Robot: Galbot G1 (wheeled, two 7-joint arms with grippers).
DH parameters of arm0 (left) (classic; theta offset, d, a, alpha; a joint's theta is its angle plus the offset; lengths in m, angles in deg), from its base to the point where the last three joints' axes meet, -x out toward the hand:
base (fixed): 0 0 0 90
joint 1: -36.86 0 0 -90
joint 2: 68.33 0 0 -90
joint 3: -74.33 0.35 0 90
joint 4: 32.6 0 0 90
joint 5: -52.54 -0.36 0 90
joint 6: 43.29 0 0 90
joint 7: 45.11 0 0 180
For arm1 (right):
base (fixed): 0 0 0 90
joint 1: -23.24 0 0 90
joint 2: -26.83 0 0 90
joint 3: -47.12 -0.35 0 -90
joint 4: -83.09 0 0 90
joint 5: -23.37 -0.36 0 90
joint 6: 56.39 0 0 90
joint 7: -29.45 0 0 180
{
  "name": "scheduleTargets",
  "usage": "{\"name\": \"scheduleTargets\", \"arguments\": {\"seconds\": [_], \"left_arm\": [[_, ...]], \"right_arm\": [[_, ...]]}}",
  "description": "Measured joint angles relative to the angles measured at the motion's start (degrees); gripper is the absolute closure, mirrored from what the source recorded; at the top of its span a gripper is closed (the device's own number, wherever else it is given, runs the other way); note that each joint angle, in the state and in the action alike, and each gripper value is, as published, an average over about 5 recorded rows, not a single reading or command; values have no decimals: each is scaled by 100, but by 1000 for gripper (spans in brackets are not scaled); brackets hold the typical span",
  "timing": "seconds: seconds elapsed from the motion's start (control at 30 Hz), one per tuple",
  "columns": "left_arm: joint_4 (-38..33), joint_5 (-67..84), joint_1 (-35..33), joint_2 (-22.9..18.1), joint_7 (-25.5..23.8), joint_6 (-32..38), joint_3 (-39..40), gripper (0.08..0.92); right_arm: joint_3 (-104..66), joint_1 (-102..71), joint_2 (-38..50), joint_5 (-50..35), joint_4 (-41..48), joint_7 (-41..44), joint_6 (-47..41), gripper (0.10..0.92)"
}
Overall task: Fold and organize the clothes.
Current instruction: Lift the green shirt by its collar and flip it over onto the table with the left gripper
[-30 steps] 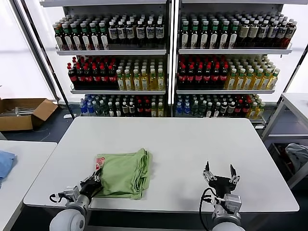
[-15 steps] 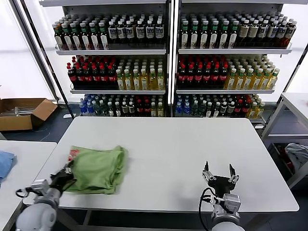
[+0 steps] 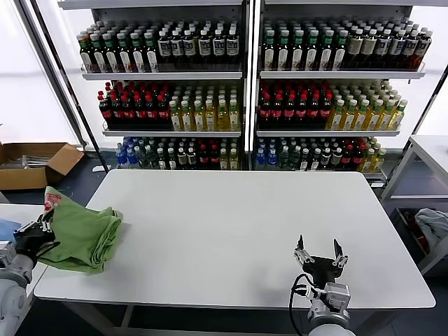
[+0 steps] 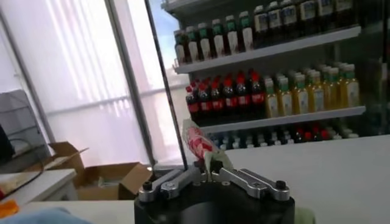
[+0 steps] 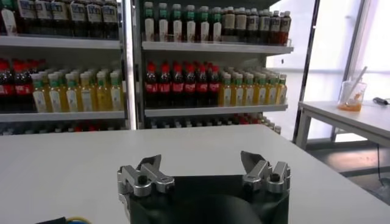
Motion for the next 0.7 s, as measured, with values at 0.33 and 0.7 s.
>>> {"name": "scheduleTargets", "arguments": {"seconds": [0.33,0.7], "left_arm": [[-985,-312,91,-684,288,-326,1540,909],[-953,-879,360,-1604,419,-429,3354,909]], "right_arm": [[-160,-206,-97,76,-101,-14,62,203],[-183,-461,-314,303,-214,-13,103,203]]}}
